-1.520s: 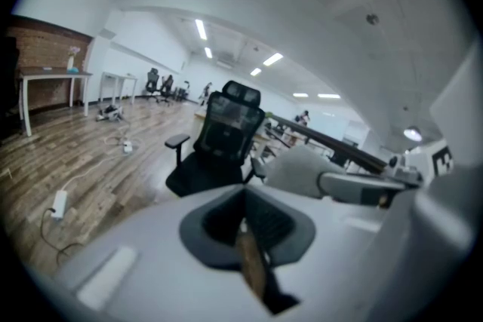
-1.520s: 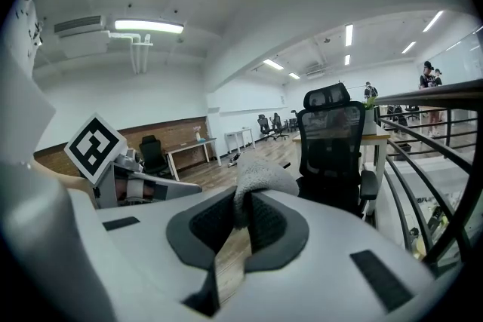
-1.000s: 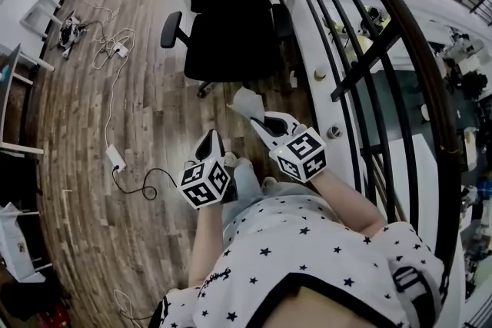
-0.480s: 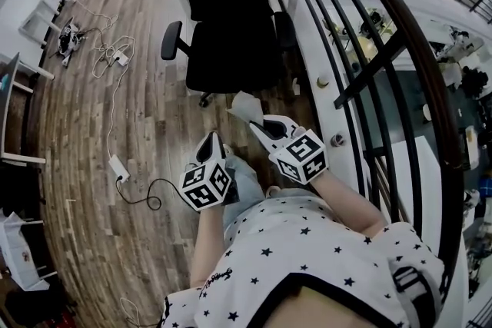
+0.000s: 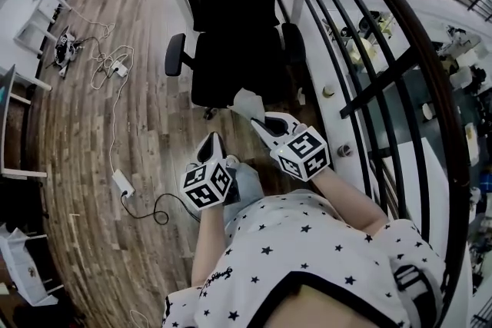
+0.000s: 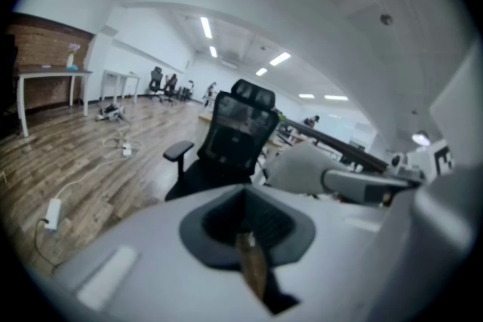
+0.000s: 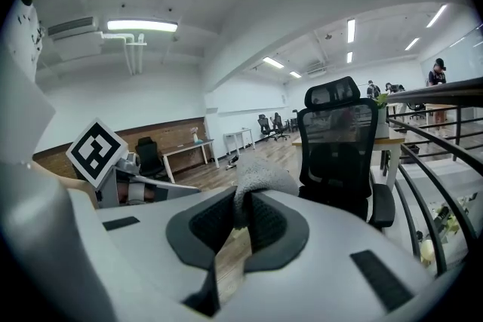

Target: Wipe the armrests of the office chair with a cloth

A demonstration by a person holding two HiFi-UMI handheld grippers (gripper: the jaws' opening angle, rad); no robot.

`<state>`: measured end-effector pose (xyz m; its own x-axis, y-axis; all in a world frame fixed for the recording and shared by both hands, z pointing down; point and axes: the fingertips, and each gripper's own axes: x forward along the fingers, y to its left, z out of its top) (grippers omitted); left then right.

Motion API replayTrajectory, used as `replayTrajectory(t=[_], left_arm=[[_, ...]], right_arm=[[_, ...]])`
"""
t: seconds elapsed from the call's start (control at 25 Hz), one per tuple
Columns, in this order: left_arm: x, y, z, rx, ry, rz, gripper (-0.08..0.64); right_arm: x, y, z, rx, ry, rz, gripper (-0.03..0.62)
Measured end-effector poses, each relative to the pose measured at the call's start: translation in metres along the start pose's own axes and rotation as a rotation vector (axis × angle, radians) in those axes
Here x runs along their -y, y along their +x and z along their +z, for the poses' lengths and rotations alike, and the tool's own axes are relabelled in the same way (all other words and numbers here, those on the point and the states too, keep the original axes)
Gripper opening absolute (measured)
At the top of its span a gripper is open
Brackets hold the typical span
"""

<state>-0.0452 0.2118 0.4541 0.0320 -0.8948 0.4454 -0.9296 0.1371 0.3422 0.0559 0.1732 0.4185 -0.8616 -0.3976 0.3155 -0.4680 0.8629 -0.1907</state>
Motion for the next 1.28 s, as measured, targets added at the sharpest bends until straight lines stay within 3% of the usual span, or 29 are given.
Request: replayTrajectory(t=[0.44,1.28], left_arm=[[-0.045,0.049,0.059,-0.034,0.011,-0.045,0.006],[-0.127,0.132,0.124,-0.09,0.059,-0.121,0.006]], right_arm=[[0.018,0.075,0.042,-0.015,0.009,-0.038,0.031],[0.05,0.195,0.084,-0.02,0.011,-0.114,0.031]])
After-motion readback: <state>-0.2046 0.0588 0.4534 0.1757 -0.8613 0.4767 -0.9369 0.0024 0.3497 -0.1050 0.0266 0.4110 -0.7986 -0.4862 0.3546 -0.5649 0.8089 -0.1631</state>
